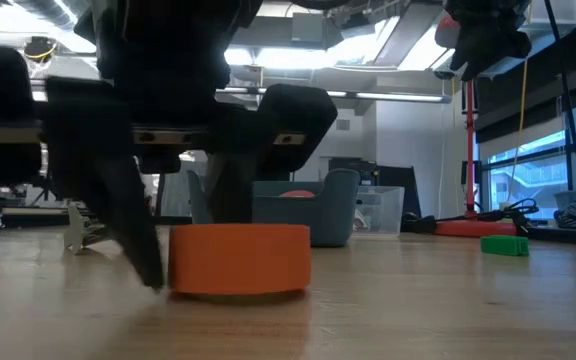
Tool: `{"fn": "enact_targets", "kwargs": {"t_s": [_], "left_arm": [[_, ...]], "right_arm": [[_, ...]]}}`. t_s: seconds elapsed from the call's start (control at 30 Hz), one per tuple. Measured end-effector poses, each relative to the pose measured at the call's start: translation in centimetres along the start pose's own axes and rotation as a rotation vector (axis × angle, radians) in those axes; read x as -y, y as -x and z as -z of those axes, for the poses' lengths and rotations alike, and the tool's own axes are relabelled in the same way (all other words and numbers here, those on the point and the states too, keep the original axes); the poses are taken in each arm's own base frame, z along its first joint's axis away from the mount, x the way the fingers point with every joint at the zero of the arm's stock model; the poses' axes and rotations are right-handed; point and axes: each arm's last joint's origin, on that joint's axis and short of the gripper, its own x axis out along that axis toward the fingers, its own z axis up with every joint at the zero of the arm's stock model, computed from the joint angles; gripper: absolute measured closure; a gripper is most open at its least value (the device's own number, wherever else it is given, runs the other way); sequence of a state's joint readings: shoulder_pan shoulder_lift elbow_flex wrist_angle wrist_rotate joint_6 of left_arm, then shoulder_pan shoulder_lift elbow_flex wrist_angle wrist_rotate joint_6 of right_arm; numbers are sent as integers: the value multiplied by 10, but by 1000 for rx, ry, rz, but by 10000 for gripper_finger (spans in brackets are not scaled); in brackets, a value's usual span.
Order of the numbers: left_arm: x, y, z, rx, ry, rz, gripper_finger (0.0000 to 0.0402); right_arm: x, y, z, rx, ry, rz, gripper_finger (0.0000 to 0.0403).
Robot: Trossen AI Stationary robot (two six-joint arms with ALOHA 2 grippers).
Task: Pick and place Stapler, Stapler remover, tape
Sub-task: Put the orange tape into the blue bin
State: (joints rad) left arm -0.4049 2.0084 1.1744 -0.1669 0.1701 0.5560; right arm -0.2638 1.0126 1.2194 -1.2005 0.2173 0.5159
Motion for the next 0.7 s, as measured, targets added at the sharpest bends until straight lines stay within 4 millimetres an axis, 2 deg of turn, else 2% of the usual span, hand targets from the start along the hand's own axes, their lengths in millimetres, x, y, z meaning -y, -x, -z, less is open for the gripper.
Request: {"fn": "enact_targets", "kwargs": {"t_s": [0.13,0.23,0.33,0.4,0.5,0.6,0.7], "left_arm": [[0,0,1,-11,11,1,357],[-4,3,3,-19,111,-12,367],[-11,22,10,-96,194,-68,367],[-20,46,11,-96,243,-116,367],[-42,105,6,5,322,-222,367],[-64,153,23,45,433,-320,367],[-90,201,50,107,542,-448,367]], "right_arm": [[1,0,2,-23,6,13,196],[2,0,4,-40,9,23,196],[3,0,5,-56,13,32,196],[3,0,6,-60,15,34,196],[4,0,7,-67,16,38,196],[4,0,7,-67,10,38,196],[4,0,6,-60,-4,36,196]]}}
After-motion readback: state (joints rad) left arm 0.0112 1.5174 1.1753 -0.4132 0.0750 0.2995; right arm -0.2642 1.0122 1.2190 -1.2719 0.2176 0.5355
